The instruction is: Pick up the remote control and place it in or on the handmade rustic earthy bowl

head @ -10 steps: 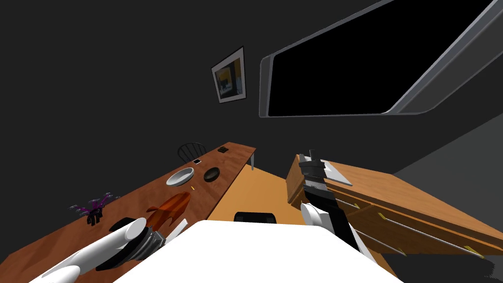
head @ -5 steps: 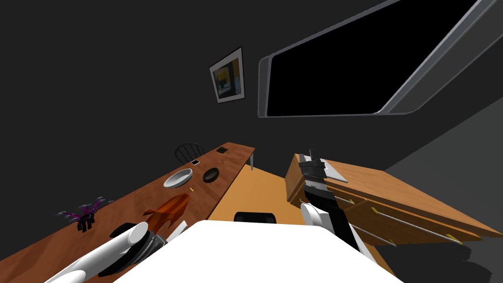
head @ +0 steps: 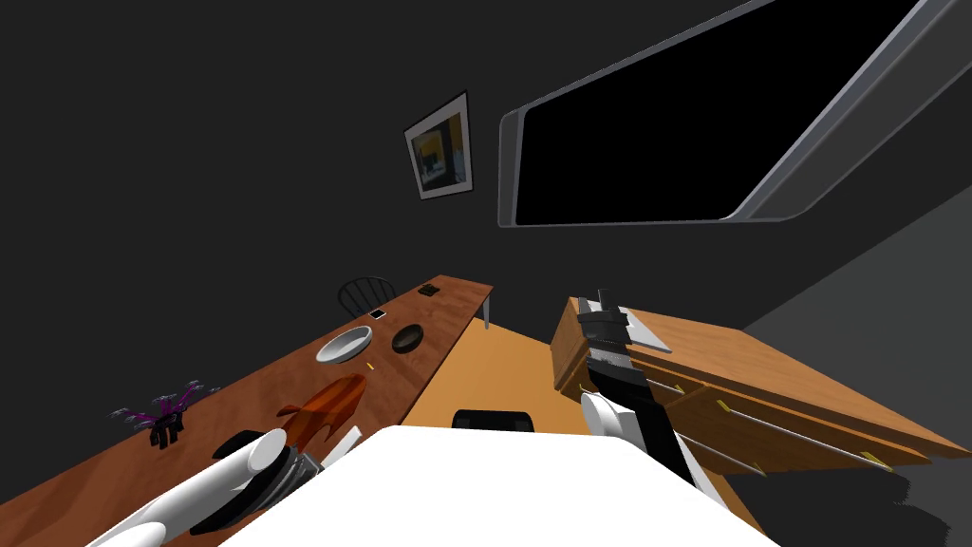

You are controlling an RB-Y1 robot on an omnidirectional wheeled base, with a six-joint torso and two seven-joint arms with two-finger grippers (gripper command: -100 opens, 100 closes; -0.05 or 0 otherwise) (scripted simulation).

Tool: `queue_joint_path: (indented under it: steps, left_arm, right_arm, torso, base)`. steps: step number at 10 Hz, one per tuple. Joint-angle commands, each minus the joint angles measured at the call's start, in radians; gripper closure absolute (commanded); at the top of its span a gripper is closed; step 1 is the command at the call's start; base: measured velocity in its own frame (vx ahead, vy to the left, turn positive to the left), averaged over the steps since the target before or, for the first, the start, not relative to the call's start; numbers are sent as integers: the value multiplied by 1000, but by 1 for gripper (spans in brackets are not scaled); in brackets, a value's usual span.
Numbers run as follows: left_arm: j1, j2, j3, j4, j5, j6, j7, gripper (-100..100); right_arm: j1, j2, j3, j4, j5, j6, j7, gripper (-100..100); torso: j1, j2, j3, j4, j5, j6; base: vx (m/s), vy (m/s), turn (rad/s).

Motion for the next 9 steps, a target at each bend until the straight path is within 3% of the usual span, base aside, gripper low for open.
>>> queue_joint_path:
  steps: [1,2,4,5,6,7,9]
  left_arm:
    - [0,0,0,0,0,0,0,0]
    - [6,28,-1,-23,15,16,10,100]
    - [17,62,-4,-56,33,35,24,100]
    - [16,52,-1,-47,27,28,18,100]
    - [17,53,-2,-50,28,30,21,0]
    - [9,81,13,-60,30,34,18,100]
    - [-1,120,31,-74,33,41,15,100]
  right_arm:
    - [0,0,0,0,0,0,0,0]
    - [0,0,0,0,0,0,0,0]
    - [0,0,0,0,0,0,0,0]
    - [0,0,0,0,0,0,0,0]
    - [0,0,0,0,0,0,0,0]
    - [0,0,0,0,0,0,0,0]
    - [0,0,0,0,0,0,0,0]
  torso:
    - [0,0,0,0,0,0]
    - [0,0,0,0,0,0]
    - [-2,-1,0,0,-1,-1]
    - [-3,-1,0,0,-1,0]
    - [-2,-1,0,0,-1,0]
    - [-1,0,0,0,-1,0]
    - [-9,2,1,1,-3,1]
  base:
    - [0,0,0]
    - [9,-13,75]
    - [18,-24,75]
    - [9,-11,13]
    - [0,0,0]
    - [-22,-64,-18]
    - [-65,-145,-29]
